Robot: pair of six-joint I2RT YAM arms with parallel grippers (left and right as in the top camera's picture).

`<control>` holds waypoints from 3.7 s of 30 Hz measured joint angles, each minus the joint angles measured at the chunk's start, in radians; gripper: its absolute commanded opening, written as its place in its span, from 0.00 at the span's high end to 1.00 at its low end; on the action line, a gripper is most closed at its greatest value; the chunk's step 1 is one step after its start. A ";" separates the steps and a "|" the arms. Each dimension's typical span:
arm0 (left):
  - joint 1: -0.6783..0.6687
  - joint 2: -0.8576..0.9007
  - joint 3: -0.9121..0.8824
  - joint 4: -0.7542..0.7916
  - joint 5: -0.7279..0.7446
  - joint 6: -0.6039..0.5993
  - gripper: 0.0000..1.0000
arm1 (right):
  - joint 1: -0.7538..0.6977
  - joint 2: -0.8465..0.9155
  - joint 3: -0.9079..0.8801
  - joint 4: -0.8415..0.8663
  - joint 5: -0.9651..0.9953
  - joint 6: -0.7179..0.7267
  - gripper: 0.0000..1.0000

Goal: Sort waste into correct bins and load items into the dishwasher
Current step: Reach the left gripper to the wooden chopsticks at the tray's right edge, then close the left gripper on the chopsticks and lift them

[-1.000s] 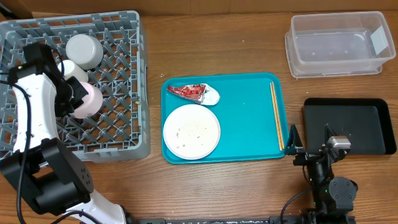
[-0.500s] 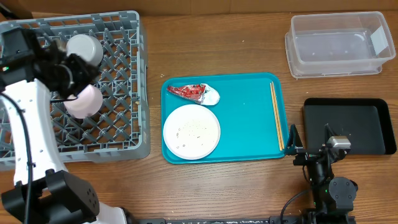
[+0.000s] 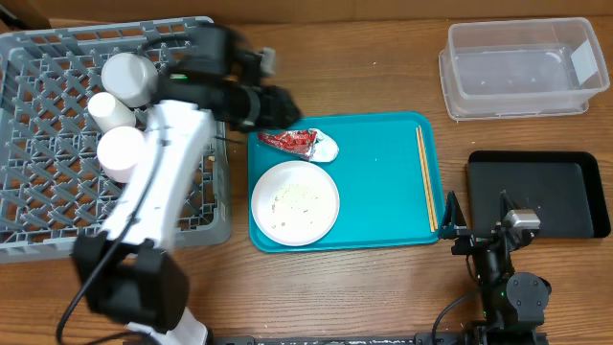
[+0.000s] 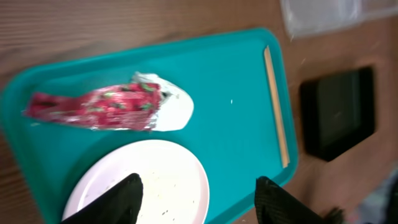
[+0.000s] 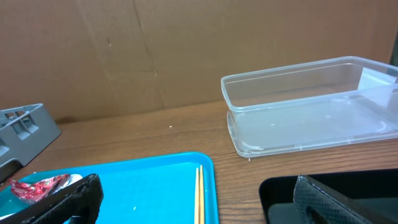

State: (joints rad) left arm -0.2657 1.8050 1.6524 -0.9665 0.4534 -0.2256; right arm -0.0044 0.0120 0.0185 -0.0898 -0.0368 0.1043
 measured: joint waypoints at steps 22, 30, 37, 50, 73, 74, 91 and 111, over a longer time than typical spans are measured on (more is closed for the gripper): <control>-0.220 0.100 0.000 -0.121 -0.135 -0.083 0.42 | 0.000 0.000 0.000 0.000 0.000 0.000 0.00; -0.323 0.100 0.000 -0.136 -0.137 -0.143 0.44 | 0.000 0.000 0.000 0.000 0.000 0.000 0.00; -0.432 0.100 0.000 -0.096 -0.179 -0.219 0.45 | 0.000 0.000 0.000 -0.001 0.000 0.001 0.00; -0.579 0.148 0.000 0.385 -0.369 -0.465 0.29 | 0.000 0.000 0.000 0.000 0.000 0.000 0.00; -0.617 0.439 0.001 0.822 -0.773 -0.264 0.27 | 0.000 0.000 0.000 0.000 0.000 0.000 0.00; -0.624 0.445 0.001 0.831 -0.776 -0.240 0.27 | 0.000 0.000 0.000 0.000 0.000 0.000 0.00; -0.673 0.502 0.001 0.799 -0.855 -0.169 0.50 | 0.000 0.000 0.000 0.000 0.000 0.000 0.00; -0.678 0.502 0.000 0.753 -0.855 -0.407 0.53 | 0.000 0.000 0.000 0.000 0.000 0.000 0.00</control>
State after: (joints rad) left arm -0.9432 2.3066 1.6527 -0.2134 -0.4011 -0.6331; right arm -0.0040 0.0120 0.0185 -0.0902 -0.0364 0.1043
